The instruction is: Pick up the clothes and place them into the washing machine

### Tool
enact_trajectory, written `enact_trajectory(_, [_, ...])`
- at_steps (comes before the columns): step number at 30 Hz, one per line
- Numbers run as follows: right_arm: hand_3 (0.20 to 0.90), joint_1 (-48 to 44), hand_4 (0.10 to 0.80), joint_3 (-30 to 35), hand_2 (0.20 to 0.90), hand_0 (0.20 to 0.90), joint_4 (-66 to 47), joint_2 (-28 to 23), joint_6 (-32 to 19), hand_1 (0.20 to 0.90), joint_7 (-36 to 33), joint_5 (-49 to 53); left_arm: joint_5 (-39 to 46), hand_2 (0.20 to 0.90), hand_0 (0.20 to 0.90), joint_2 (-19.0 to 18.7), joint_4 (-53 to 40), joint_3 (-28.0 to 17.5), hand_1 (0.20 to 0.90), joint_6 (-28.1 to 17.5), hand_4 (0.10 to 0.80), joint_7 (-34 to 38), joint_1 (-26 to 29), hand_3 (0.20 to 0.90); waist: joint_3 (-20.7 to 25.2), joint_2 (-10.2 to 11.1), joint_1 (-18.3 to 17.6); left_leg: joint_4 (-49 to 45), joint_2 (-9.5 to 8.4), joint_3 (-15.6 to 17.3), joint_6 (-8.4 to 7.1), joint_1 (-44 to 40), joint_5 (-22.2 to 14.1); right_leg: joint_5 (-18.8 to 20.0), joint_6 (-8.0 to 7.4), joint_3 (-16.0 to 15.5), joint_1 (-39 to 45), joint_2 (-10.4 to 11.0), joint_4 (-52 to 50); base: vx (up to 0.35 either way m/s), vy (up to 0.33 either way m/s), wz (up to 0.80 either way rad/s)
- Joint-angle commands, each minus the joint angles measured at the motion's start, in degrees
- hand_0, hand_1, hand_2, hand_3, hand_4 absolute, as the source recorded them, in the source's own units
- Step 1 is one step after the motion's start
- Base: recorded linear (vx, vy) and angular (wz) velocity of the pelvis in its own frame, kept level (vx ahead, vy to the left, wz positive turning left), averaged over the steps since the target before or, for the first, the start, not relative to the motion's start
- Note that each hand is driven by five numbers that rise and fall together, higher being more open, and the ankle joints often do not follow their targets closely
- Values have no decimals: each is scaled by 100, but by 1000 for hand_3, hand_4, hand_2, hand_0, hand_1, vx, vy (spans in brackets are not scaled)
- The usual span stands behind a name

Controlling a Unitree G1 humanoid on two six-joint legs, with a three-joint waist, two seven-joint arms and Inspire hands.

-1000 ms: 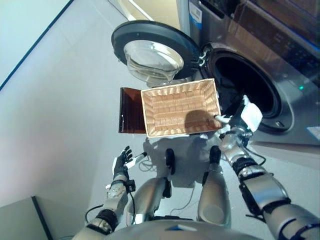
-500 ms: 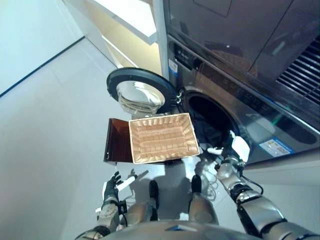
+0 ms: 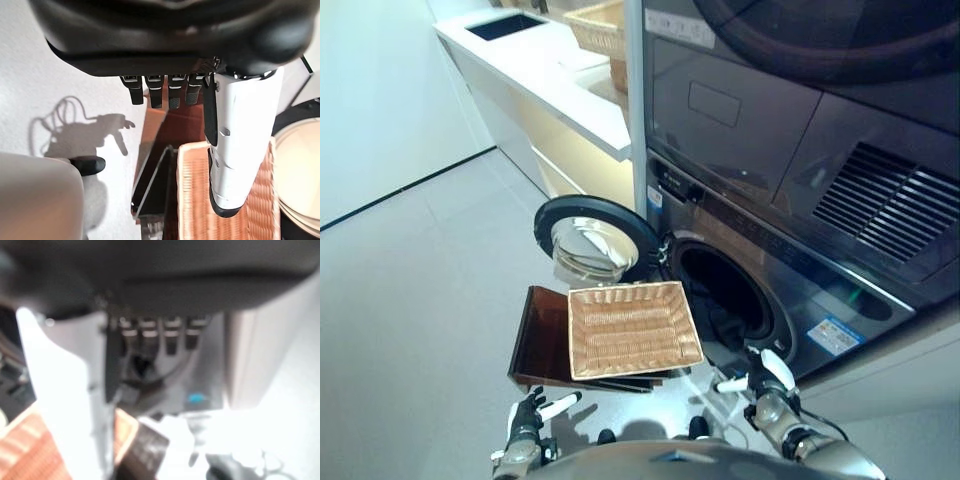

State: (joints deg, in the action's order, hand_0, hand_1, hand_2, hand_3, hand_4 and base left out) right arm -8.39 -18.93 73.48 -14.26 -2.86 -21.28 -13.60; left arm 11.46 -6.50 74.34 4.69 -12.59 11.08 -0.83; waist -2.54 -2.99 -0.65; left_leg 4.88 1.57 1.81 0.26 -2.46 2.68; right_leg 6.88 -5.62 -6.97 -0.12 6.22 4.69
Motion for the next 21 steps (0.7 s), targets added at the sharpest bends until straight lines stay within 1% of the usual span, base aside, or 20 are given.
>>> enact_trajectory(1, [900, -380, 800, -135, 900, 900, 251, 188, -227, 900, 73, -69, -227, 900, 900, -266, 361, -38, 900, -15, 800, -64, 328, 900, -18, 204, 111, 12, -273, 92, -355, -69, -18, -558, 30, 300, 287, -190, -262, 11, -31, 12])
enact_trajectory(4, [900, -130, 800, -5, 900, 900, 481, 252, -140, 900, 205, -15, -263, 900, 900, -211, 387, 2, 900, 53, 800, -119, 324, 900, 52, 262, 103, 12, -251, 54, -351, -114, -22, -556, 37, 250, 355, -217, -257, 6, -31, 10])
enact_trajectory(11, [900, 95, 800, 152, 900, 900, 748, 300, -12, 900, 358, -23, -452, 900, 900, -141, 527, 54, 900, 219, 800, -199, 247, 900, 174, 309, 74, 12, -221, 39, -328, -268, -86, -607, 40, 211, 516, -247, -255, 7, -7, 3])
enact_trajectory(14, [900, 94, 800, 179, 900, 900, 835, 335, 67, 900, 413, -23, -554, 900, 900, -122, 613, 91, 900, 326, 800, -295, 239, 900, 253, 331, 62, 12, -196, 63, -294, -350, -134, -644, 41, 247, 575, -265, -261, -9, 2, -7])
enact_trajectory(21, [900, 111, 800, 153, 900, 900, 790, 419, 64, 900, 525, 28, -649, 900, 900, -85, 623, 162, 900, 391, 800, -501, 245, 900, 337, 364, 33, 12, -179, 128, -251, -415, -159, -658, 51, 336, 611, -308, -254, -8, -2, -10])
